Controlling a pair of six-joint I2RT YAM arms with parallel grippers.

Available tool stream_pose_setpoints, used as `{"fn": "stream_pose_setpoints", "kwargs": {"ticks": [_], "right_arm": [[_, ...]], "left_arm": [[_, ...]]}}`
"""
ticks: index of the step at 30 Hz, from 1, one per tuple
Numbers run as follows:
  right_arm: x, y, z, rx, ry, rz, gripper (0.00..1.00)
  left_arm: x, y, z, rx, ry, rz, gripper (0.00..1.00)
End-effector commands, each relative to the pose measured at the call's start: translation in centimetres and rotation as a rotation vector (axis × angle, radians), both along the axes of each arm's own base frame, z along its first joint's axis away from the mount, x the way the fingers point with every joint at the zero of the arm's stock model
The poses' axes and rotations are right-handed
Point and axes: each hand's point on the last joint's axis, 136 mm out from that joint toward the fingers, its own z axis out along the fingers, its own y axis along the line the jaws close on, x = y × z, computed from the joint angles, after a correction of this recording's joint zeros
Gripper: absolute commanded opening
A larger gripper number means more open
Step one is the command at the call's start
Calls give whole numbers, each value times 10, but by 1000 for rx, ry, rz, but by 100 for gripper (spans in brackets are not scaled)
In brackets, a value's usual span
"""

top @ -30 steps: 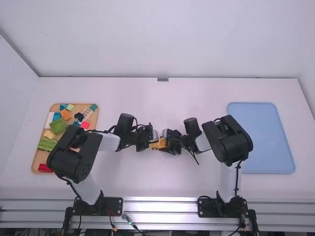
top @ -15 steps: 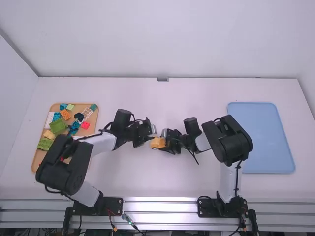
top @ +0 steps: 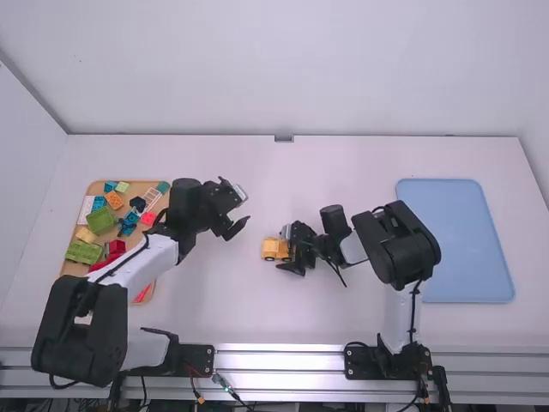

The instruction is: Assemble lego blocks to make yellow taxi

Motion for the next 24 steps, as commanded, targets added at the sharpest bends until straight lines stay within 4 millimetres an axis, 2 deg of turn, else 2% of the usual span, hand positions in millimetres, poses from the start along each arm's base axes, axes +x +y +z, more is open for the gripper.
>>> {"fn": "stream_pose_setpoints", "kwargs": {"ticks": [1, 4, 7, 11, 16, 21, 24], "right_arm": [[11, -6, -3, -63, 11, -90, 99], [18, -8, 10, -71, -5, -125, 99], [19, -12, 24, -101, -38, -129, 99], [23, -22, 43, -158, -77, -170, 99], [31, -45, 73, -275, -164, -262, 99], [34, -65, 106, -338, -265, -320, 99], [34, -71, 126, -306, -291, -340, 99]], "left_arm": [[6, 3, 23, 21, -74, 9, 99], [17, 11, 37, 14, -128, 82, 99], [37, 36, 56, -63, -173, 309, 99], [44, 52, 63, -37, -195, 404, 99], [45, 73, 68, -65, -59, 508, 99], [38, 112, 79, -118, 122, 678, 99], [31, 133, 77, -133, 205, 762, 99]]}}
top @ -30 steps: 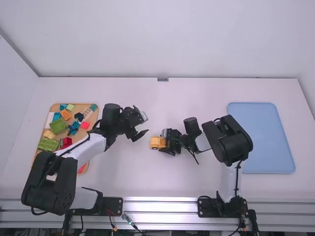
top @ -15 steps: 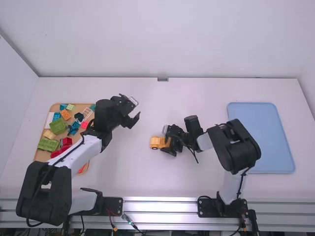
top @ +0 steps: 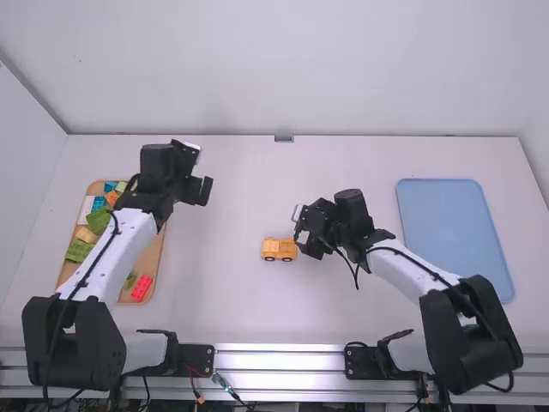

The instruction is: Assemble lego blocks to make yellow taxi

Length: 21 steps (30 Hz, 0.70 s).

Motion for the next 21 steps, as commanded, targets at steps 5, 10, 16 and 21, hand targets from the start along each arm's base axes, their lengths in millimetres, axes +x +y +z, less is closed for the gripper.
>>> {"fn": "stream_pose_setpoints", "kwargs": {"ticks": [5, 10, 16, 21], "right_arm": [[19, -22, 45, 96, -71, -156, 99], [32, -29, 55, 151, -84, -234, 99], [34, -20, 64, 173, -121, -215, 99], [36, -15, 70, 178, -154, -209, 99]], "left_arm": [[-17, 83, 2, -83, 67, 392, 99], [-52, 162, -11, -135, 111, 679, 99], [-90, 222, -31, -346, 139, 868, 99], [-106, 256, -43, -441, 206, 991, 99]]}}
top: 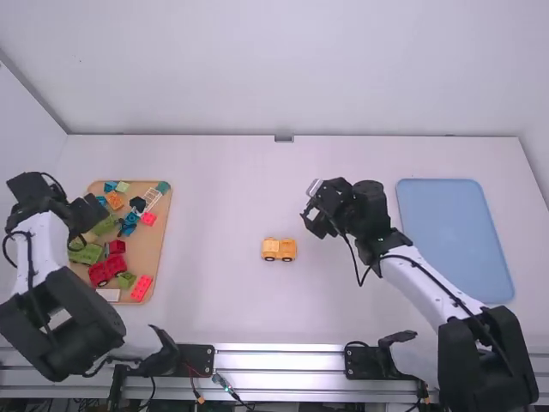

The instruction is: Assemble lego blocks to make yellow taxi

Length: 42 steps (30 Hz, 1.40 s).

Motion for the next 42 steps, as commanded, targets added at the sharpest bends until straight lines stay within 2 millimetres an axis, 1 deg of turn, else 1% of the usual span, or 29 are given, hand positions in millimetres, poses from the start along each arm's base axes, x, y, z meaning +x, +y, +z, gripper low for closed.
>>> {"fn": "stream_pose_setpoints", "kwargs": {"ticks": [1, 3, 7, 11, 14, 16, 18, 20, 22, 26, 29, 30, 32, 33, 34, 36, 38, 42], "right_arm": [[1, 0, 3, 1, -14, -16, 99], [1, 3, 5, -1, -23, -15, 99], [2, 1, 5, -5, -26, -24, 99], [2, 1, 4, -7, -23, -25, 99], [2, 1, 4, -7, -23, -26, 99], [2, 1, 4, -7, -23, -26, 99], [2, 1, 4, -7, -23, -26, 99], [2, 1, 4, -10, -26, -23, 99], [2, 1, 4, -12, -28, -22, 99], [2, 1, 4, -11, -27, -22, 99], [2, 1, 3, -13, -23, -22, 99], [1, 1, 3, -13, -22, -22, 99], [1, 1, 2, -14, -20, -22, 99], [1, 1, 2, -14, -20, -21, 99], [1, 1, 2, -14, -20, -21, 99], [1, 1, 2, -14, -20, -21, 99], [1, 1, 2, -14, -19, -21, 99], [0, 0, 1, -17, -13, -21, 100]], "left_arm": [[14, 12, 5, -69, -31, 27, 99], [16, 23, 1, -97, 33, 56, 99], [19, 41, -7, -117, 154, 133, 99], [32, 54, -24, -177, 229, 146, 99], [38, 62, -30, -178, 222, 151, 99], [43, 64, -30, -169, 201, 171, 99], [43, 65, -30, -175, 190, 200, 99], [40, 64, -32, -186, 196, 215, 99], [38, 67, -33, -184, 193, 224, 99], [37, 78, -37, -199, 138, 341, 99], [36, 84, -40, -203, 110, 388, 91], [35, 86, -42, -201, 107, 394, 86], [34, 85, -46, -200, 115, 379, 80], [34, 85, -47, -199, 116, 377, 80], [35, 82, -50, -197, 126, 357, 75], [34, 82, -53, -196, 129, 351, 71], [33, 81, -57, -195, 132, 353, 63], [31, 79, -62, -196, 144, 338, 63]]}}
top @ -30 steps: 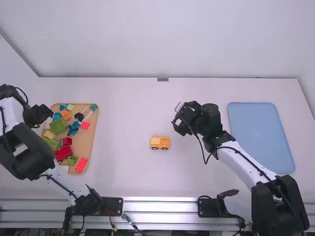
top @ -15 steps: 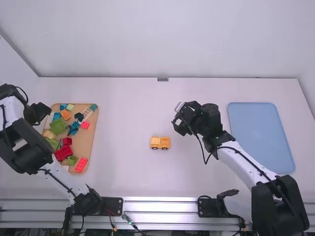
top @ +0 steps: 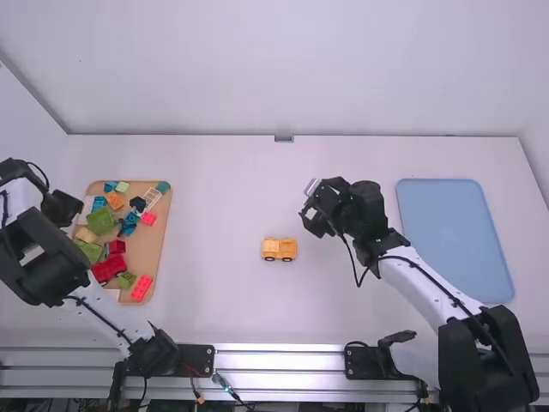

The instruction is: Assemble lego blocks to make yellow taxi

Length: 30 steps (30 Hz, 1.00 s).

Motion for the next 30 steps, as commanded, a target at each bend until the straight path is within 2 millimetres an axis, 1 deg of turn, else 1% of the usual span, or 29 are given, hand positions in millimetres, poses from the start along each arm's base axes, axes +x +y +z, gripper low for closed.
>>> {"fn": "stream_pose_setpoints", "kwargs": {"ticks": [1, 5, 7, 8, 9, 11, 17, 24, 30], "right_arm": [[-2, 0, 0, 2, 3, -1, 99], [-3, -1, -1, 4, 14, -5, 99], [-3, -1, -2, 3, 18, -5, 99], [-3, -1, -3, 2, 20, -5, 99], [-4, -1, -3, 1, 22, -5, 99], [-4, -1, -3, 1, 24, -5, 99], [-4, -1, -4, 0, 26, -5, 99], [-5, -2, -6, -4, 36, -5, 98], [-5, -1, -6, -3, 36, -5, 99]], "left_arm": [[-3, -3, -3, 2, 18, -24, 63], [-7, -4, -11, 0, 28, -25, 62], [-10, -3, -15, 13, 49, -18, 57], [-13, -2, -17, 20, 60, -14, 52], [-16, -1, -18, 23, 69, -8, 49], [-14, -2, -20, 25, 69, -25, 48], [-11, 0, -23, 41, 57, -37, 48], [-13, -4, -37, 48, 68, -85, 48], [-13, -5, -44, 58, 62, -97, 44]]}}
